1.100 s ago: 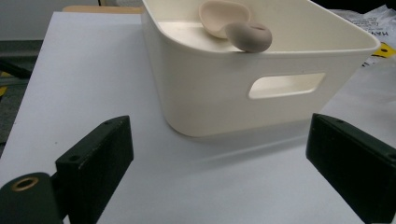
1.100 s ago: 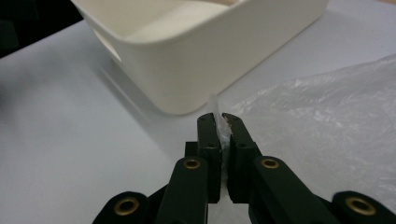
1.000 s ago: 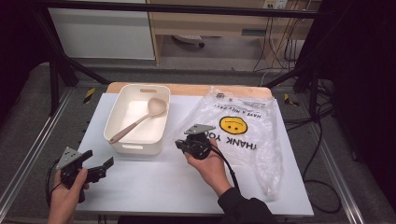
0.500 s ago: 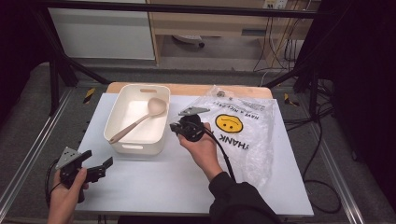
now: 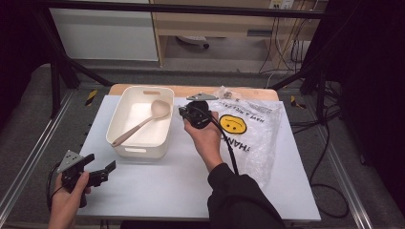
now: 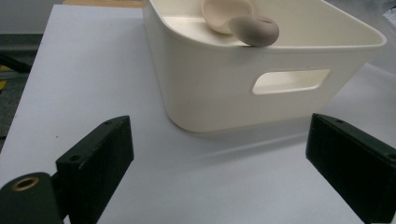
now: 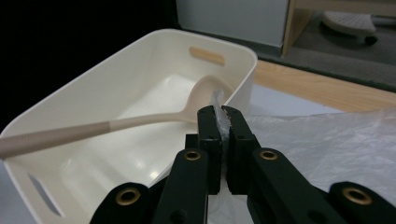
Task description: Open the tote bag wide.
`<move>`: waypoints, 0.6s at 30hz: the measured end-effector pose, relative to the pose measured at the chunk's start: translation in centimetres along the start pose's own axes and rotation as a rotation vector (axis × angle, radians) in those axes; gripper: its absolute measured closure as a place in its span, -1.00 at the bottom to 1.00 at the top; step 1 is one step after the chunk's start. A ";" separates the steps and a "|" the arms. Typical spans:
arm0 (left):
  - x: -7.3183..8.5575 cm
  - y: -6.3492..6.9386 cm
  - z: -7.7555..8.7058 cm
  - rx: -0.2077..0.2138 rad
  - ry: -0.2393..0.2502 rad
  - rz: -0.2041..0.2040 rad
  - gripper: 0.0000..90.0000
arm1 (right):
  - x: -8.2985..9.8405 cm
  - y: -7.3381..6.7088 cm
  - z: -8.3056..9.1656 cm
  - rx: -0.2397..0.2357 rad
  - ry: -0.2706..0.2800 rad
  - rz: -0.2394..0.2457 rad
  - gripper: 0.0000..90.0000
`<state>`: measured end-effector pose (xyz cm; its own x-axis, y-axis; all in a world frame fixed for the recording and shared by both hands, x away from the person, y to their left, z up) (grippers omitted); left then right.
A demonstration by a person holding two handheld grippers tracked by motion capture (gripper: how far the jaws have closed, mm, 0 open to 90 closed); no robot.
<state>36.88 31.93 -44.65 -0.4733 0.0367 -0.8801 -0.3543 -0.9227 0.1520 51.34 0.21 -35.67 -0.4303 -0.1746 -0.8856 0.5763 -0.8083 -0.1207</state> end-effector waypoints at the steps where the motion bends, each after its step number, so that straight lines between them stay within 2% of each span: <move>1: 0.0 0.0 0.0 0.001 0.000 0.002 -0.84 | -0.3 0.1 0.3 0.002 0.014 -0.007 0.95; 4: 0.0 0.1 0.0 -0.001 0.000 0.000 -0.84 | -1.4 -0.1 0.9 0.002 0.044 -0.003 0.95; 7: 0.0 0.1 -0.1 -0.001 -0.003 -0.002 -0.83 | -1.6 -1.1 0.1 -0.029 0.018 0.014 0.95; 11: 0.0 0.1 -0.2 0.004 -0.005 -0.002 -0.84 | -0.9 -2.6 -1.9 -0.061 -0.039 0.042 0.92; 14: 0.0 0.1 -0.2 0.003 -0.005 -0.006 -0.83 | -0.3 -3.1 -2.7 -0.080 -0.078 0.050 0.71; 18: 0.0 0.0 0.0 0.001 -0.002 -0.001 -0.83 | -0.3 -3.0 -2.3 -0.077 -0.098 0.060 0.14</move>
Point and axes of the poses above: each handheld gripper's, and its own axes: z roughly backward along the jaws, x roughly out of its underside, y roughly to its right, the point moved 5 cm from there along -z, roughly forward along the jaws, and after that the axes turned 1 degree about z, right-handed, at the moved point
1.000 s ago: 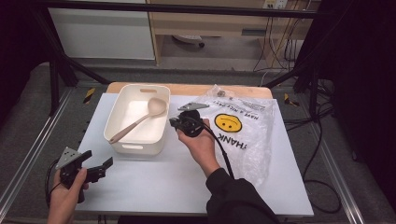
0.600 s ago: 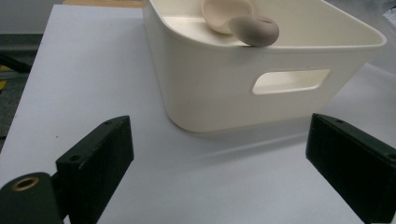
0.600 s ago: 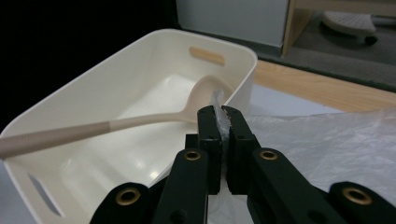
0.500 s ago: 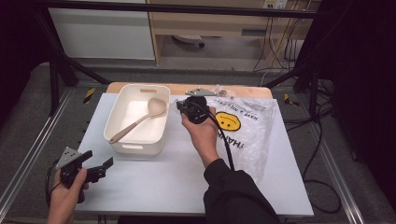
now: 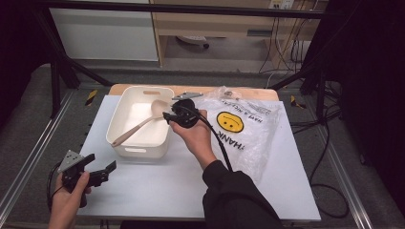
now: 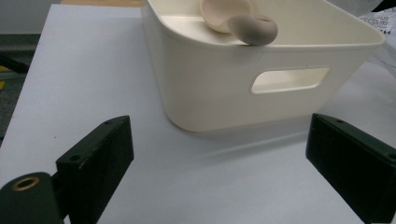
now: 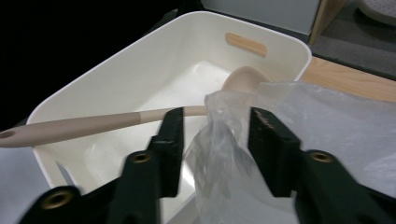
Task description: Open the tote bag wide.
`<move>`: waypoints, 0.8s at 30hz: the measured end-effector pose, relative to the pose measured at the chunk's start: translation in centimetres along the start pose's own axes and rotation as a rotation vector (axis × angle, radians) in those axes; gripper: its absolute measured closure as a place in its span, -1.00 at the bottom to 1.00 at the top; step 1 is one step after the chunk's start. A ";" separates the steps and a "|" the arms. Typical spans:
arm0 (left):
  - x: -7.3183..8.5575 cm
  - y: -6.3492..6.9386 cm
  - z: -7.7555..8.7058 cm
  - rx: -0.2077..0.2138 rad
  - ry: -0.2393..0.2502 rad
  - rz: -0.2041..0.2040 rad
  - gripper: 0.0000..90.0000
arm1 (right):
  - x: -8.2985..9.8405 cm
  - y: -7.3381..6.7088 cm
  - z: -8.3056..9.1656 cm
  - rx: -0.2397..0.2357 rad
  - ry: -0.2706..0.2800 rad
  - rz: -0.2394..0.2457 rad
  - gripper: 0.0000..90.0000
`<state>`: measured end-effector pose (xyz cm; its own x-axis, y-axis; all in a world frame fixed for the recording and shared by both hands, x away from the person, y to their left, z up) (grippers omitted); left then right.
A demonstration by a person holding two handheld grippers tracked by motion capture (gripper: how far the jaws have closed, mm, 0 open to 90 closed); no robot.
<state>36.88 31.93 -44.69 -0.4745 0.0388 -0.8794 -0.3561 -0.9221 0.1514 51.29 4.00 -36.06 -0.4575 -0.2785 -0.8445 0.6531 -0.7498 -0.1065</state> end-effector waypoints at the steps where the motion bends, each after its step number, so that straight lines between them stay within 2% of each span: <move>1: 0.0 0.0 0.1 -0.002 0.003 -0.002 -0.83 | 0.0 0.0 0.3 0.008 -0.003 0.007 0.00; 4: 0.0 0.0 0.0 -0.002 0.002 0.000 -0.83 | 0.1 0.3 1.0 0.020 -0.017 0.026 -0.37; 7: -0.1 0.1 0.0 -0.003 0.005 -0.002 -0.83 | 0.6 0.8 1.6 0.030 -0.036 0.039 -0.56; 14: 0.0 -0.1 0.2 -0.010 0.005 -0.003 -0.84 | 3.0 2.9 3.5 0.049 -0.068 0.048 -0.70; 16: -0.1 -0.1 0.1 -0.010 0.005 0.000 -0.84 | 3.9 3.5 3.7 0.061 -0.092 0.057 -0.75; 24: 0.0 -0.2 0.0 -0.010 0.006 0.002 -0.84 | 6.5 5.6 5.0 0.053 -0.100 0.030 -0.79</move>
Point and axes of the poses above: each handheld gripper's, and its own axes: z roughly backward along the jaws, x roughly out of its underside, y roughly to its right, the point moved 5 cm from there along -z, roughly forward along the jaws, and after that the axes turned 1 degree about z, right-handed, at the moved point
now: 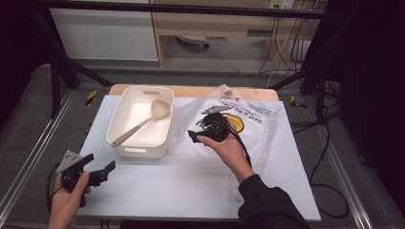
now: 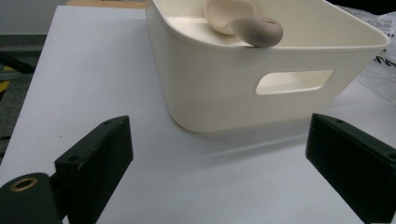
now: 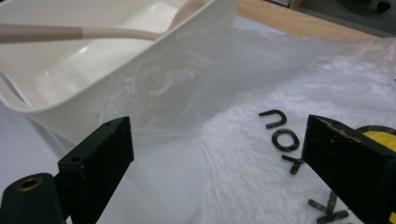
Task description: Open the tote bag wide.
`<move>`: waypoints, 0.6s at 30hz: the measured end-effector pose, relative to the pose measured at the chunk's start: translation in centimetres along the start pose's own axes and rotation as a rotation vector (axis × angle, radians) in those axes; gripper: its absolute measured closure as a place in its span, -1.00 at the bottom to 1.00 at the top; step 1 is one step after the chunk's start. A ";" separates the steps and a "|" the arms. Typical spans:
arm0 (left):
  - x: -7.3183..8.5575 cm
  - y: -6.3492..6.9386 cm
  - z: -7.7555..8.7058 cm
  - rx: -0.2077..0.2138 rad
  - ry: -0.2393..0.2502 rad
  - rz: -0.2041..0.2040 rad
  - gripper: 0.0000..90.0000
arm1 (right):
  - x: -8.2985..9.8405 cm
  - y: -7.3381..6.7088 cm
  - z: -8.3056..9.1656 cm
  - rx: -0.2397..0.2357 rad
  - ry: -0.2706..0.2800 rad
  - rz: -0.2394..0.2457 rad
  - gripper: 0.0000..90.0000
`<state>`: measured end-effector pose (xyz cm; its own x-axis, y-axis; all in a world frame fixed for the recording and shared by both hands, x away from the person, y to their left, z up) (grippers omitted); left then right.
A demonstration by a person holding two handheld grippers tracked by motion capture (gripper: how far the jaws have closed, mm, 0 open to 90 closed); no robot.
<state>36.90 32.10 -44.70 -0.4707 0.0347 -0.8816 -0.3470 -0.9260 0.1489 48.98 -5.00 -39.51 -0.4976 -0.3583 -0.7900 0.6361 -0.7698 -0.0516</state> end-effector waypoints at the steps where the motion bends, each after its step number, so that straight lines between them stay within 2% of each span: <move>1: 0.0 0.0 0.0 0.000 0.000 0.000 -0.84 | 0.3 0.2 0.1 0.001 -0.006 0.006 -0.80; 10: 0.0 0.2 -0.1 0.011 -0.001 -0.005 -0.85 | 3.6 1.7 0.9 0.005 -0.015 0.020 -0.80; 18: 0.0 0.4 -0.1 0.014 0.002 -0.009 -0.85 | 5.6 3.0 1.5 0.016 -0.011 -0.020 -0.77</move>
Point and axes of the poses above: each handheld gripper's, and its own axes: z roughly backward along the jaws, x roughly out of its underside, y roughly to its right, the point moved 5 cm from there along -z, roughly forward along the jaws, and after that the axes turned 1 degree about z, right-handed, at the moved point
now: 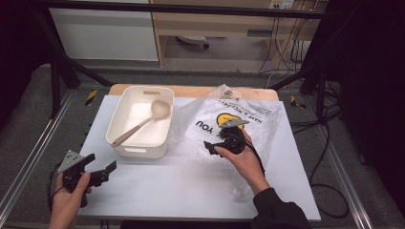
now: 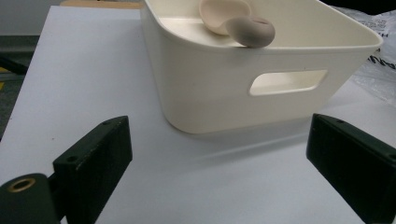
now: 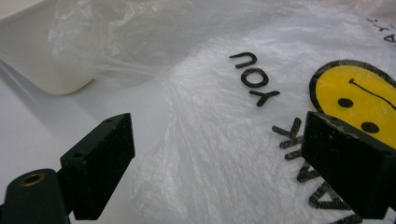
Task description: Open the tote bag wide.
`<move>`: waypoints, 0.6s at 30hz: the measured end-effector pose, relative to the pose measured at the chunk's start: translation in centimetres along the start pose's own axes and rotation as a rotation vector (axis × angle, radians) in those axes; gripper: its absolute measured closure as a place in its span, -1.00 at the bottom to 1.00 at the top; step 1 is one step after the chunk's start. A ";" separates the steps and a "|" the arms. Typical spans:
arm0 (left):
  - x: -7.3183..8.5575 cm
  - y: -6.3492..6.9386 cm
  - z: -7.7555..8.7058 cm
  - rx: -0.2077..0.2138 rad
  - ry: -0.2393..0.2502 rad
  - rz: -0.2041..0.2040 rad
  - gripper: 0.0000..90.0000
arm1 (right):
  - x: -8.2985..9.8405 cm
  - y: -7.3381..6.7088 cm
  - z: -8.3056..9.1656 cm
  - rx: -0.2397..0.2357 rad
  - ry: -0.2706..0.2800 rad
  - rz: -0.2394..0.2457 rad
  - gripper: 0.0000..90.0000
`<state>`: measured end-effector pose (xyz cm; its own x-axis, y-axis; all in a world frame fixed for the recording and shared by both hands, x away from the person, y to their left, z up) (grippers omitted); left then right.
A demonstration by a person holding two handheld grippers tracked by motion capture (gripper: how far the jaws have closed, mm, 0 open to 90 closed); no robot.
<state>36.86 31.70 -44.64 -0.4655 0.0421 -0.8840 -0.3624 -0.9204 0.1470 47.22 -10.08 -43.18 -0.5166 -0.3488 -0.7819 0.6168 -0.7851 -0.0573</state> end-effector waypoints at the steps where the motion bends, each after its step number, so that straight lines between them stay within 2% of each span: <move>1: 0.0 0.0 0.0 -0.001 0.000 0.001 -0.86 | 0.3 0.1 0.0 0.003 -0.006 -0.005 -0.79; 10: 0.1 -0.3 0.0 -0.011 -0.005 0.012 -0.87 | 2.1 1.3 -0.7 0.014 -0.037 -0.008 -0.83; 18: 0.3 -0.3 0.1 -0.017 -0.007 0.012 -0.87 | 2.8 1.4 -1.4 0.028 -0.052 0.018 -0.83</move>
<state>36.80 31.98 -44.89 -0.4756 0.0340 -0.8790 -0.3434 -0.9271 0.1499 47.44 -11.48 -46.32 -0.5359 -0.3884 -0.7496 0.6100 -0.7919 -0.0258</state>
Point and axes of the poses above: each handheld gripper's, and its own axes: z roughly backward along the jaws, x roughly out of its underside, y roughly to its right, the point moved 5 cm from there along -z, roughly forward along the jaws, and after that the axes turned 1 degree about z, right-handed, at the moved point
